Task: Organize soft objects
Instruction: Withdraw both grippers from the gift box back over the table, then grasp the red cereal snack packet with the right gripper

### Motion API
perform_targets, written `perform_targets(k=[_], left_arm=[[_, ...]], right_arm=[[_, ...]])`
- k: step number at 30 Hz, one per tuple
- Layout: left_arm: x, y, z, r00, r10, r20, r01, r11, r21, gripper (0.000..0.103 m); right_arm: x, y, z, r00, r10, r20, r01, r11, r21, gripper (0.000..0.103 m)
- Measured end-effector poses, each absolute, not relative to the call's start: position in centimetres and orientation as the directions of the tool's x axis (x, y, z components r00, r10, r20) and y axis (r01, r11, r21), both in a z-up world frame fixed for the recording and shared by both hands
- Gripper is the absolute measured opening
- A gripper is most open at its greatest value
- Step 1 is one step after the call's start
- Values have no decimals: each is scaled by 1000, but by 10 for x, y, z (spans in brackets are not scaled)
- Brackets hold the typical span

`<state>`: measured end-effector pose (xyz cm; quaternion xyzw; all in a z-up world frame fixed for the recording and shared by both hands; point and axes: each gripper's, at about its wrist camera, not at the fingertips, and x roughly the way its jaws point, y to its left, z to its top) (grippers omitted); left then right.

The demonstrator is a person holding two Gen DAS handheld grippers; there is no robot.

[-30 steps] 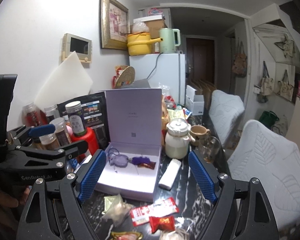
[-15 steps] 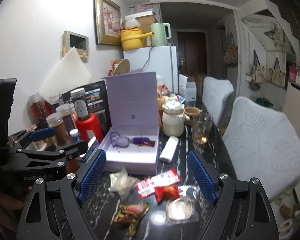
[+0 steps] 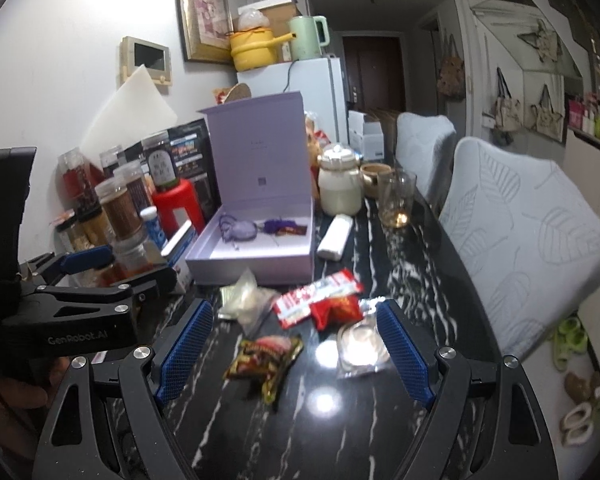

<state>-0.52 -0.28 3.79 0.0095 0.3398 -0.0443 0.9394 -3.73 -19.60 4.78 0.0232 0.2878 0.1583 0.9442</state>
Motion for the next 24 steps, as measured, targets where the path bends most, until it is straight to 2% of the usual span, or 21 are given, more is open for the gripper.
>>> perform_targets(k=[12,16,24], left_arm=[[-7,1,-20,693,-86,-716,89,995,-33,103],[-6,8,-34,691,-16,-722,50,998,26,103],[-3,30,-53,659,-51,-751,45,999,-28,103]], right_arm=[[-40,-189,0,714,335,-615,-282,941,186,85],[-33,-182,-19,674,348,-652,-293,936,196,85],[-14,-168,-43,621,382,-684,-315,921,229,85]])
